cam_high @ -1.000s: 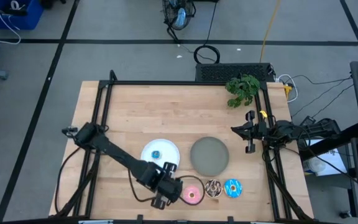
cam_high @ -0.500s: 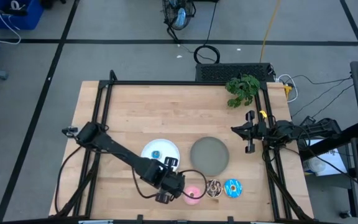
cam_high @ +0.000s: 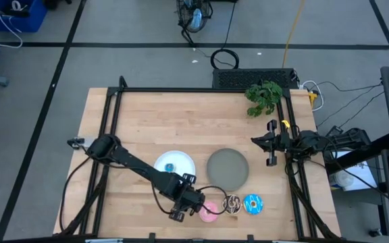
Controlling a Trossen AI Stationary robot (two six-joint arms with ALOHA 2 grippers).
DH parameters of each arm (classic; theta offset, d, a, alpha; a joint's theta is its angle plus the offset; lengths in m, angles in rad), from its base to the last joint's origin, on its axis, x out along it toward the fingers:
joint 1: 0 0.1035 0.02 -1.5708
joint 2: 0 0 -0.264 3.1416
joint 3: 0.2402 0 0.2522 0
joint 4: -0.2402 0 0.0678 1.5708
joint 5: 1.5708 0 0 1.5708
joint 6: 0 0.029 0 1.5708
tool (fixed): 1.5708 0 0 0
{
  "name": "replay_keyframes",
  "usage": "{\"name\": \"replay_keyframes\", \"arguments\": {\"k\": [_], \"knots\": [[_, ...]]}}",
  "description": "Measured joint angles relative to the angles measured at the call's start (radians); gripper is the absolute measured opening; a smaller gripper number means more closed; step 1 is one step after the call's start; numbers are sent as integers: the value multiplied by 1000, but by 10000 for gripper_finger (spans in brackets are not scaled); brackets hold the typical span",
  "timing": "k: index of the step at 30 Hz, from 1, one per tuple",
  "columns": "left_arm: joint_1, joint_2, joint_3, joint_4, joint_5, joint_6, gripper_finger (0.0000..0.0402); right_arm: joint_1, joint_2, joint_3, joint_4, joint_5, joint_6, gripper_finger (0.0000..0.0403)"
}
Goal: Pick & Place donuts
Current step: Put the small white donut on the white plate
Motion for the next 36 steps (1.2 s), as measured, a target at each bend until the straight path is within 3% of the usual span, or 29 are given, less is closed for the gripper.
{"name": "replay_keyframes", "arguments": {"k": [6,22,36], "knots": [[0,41,0,-4,20,34,174,0,0,0,0,0,0,0],[16,74,-2,-10,32,78,175,0,1,0,7,0,0,0],[37,68,-112,103,126,74,175,0,1,0,7,0,0,0]]}}
